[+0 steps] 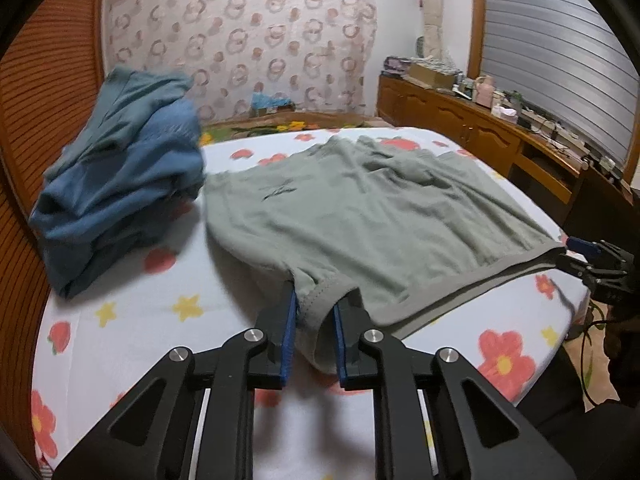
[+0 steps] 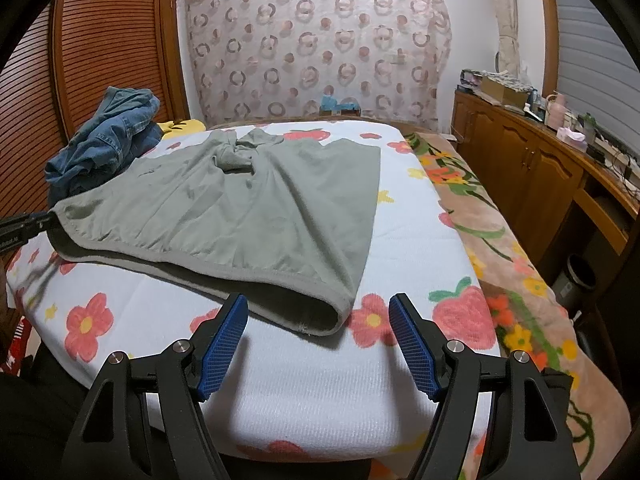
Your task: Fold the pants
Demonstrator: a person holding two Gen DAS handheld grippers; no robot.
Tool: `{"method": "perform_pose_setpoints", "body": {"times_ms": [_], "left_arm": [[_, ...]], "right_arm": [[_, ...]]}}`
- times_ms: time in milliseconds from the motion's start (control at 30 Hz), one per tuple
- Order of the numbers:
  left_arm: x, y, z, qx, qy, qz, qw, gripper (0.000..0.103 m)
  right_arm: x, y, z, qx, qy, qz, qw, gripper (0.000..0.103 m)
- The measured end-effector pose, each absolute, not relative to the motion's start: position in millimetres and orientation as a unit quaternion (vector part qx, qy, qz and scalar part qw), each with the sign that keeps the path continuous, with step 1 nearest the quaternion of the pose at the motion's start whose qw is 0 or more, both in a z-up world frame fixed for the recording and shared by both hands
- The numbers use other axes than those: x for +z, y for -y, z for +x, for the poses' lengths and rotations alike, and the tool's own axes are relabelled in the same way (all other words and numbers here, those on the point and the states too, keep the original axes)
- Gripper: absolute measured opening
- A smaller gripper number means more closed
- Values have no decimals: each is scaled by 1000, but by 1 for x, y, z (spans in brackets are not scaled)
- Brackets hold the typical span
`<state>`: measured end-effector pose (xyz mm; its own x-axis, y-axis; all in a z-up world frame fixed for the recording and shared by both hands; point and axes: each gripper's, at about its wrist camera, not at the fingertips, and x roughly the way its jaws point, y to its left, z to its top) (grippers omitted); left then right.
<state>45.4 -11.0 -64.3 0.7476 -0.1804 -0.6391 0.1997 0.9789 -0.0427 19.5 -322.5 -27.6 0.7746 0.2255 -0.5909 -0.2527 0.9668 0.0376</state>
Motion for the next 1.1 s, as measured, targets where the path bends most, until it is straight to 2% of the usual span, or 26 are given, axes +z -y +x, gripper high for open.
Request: {"method": "perform_pose_setpoints", "body": {"times_ms": [467, 800, 1100], "left_arm": [[-31, 83, 68, -175, -317, 63, 930, 15], [-25, 133, 78, -226, -321, 83, 916, 15], [-20, 175, 83, -258, -321, 103, 905, 15]], "right_arm": [[-23, 324, 19, 132, -300, -14, 945, 75], [-26, 328, 21, 134, -299, -5, 945, 66], [-26, 331, 20, 129, -299, 4, 946, 66]]}}
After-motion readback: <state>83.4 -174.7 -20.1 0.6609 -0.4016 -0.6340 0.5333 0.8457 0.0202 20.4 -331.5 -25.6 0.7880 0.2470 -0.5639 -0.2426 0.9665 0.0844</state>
